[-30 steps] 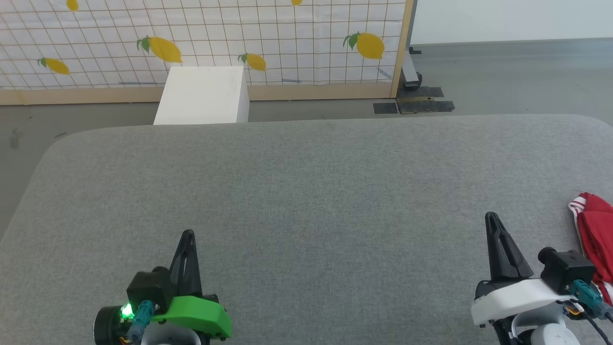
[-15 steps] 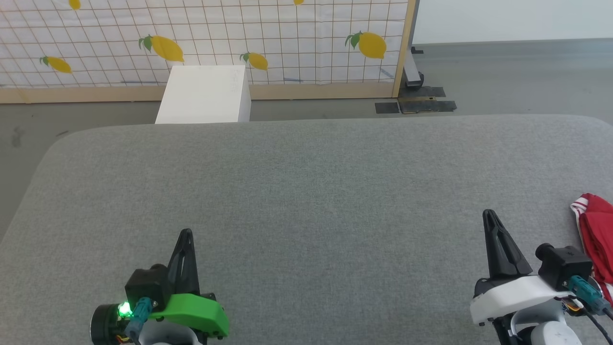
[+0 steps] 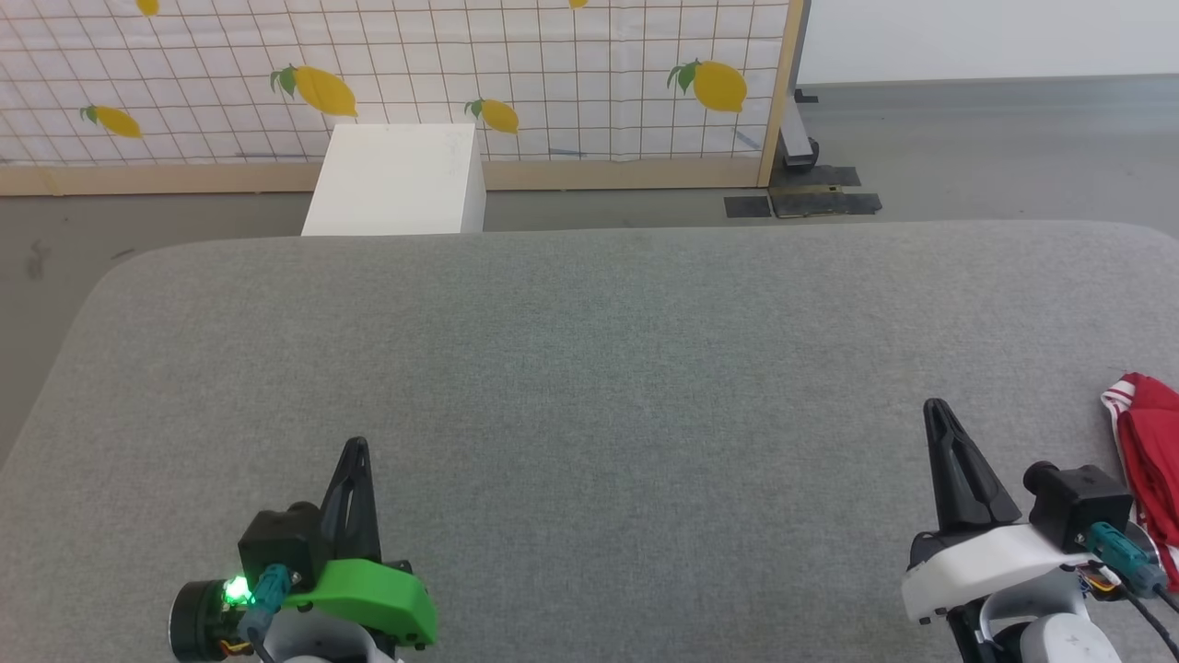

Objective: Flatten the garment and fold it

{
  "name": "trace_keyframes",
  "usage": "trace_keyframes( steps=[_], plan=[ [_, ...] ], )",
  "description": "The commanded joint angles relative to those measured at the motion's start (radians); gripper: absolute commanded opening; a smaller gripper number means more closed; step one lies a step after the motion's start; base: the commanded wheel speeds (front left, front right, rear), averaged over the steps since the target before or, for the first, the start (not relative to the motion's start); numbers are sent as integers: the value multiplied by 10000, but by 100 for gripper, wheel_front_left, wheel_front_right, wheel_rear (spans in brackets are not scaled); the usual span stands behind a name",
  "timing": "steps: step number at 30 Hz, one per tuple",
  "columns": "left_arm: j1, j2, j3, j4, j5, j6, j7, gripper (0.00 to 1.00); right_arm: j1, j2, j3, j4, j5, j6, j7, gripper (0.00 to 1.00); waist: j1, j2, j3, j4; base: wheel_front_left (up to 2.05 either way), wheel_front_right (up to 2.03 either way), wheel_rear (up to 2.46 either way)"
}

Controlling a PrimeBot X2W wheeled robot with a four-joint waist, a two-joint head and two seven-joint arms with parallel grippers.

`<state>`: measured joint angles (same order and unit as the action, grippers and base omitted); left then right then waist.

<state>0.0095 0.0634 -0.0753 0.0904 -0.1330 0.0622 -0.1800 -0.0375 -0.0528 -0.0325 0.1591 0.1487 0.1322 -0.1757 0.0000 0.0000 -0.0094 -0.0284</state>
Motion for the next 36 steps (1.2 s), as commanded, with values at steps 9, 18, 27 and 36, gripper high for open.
trace_keyframes(
  steps=[9,18,27,36],
  plan=[
    [-36,-48,118,-129,295,-109,211,0,143,10,56,-238,-239,-6,213,0,0,0,10,30,0,0,0],
    [-43,-57,191,-219,415,-169,395,0,170,12,88,-395,-384,-7,392,0,0,0,20,60,0,0,0],
    [-50,-67,263,-306,532,-227,574,0,196,14,118,-547,-524,-8,566,0,0,0,29,89,0,0,0],
    [-57,-77,337,-396,652,-286,759,0,223,15,149,-704,-669,-9,745,0,0,0,39,118,0,0,0]
  ],
)
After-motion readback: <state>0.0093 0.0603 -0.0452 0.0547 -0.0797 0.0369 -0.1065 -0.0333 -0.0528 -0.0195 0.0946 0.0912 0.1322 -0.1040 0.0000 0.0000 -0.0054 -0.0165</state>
